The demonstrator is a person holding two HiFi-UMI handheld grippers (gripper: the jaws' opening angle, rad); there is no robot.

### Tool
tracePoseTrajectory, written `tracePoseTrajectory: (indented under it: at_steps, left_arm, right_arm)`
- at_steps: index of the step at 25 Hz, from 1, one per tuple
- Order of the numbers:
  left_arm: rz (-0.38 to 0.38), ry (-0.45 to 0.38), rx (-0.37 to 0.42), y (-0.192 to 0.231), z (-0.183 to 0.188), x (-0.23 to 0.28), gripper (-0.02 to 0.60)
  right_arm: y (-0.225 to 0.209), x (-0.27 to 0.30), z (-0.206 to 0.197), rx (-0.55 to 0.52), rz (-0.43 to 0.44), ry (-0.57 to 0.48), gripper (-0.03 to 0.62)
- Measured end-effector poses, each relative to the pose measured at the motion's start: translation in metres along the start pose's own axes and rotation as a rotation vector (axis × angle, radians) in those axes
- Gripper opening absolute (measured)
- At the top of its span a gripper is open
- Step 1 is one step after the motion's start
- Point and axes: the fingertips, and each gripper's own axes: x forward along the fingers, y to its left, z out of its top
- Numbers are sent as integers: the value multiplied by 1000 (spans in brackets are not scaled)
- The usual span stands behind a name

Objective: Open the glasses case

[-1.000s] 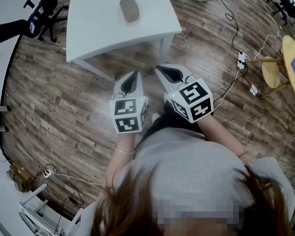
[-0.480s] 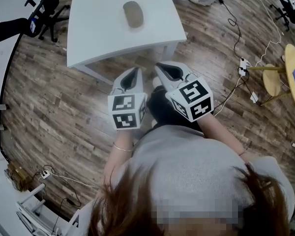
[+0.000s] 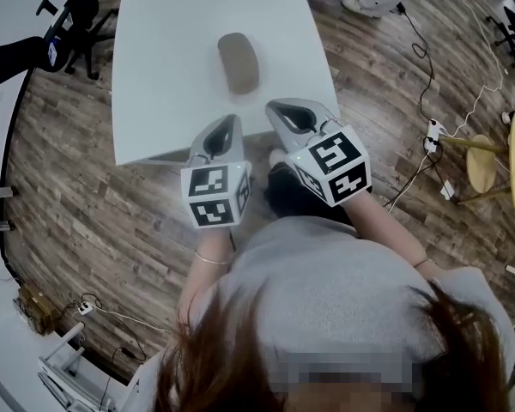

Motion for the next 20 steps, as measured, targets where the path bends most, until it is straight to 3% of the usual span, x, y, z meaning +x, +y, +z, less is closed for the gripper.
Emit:
tracePoseTrajectory:
  at_steps: [10,20]
  left_arm:
    - [59,4,-46,53,54,83,3]
    - [67,28,-62,91,83,120,3]
  right_arm:
    - [-74,77,44,-40,66,28,5]
    - [-106,121,59,-28,81,64,5]
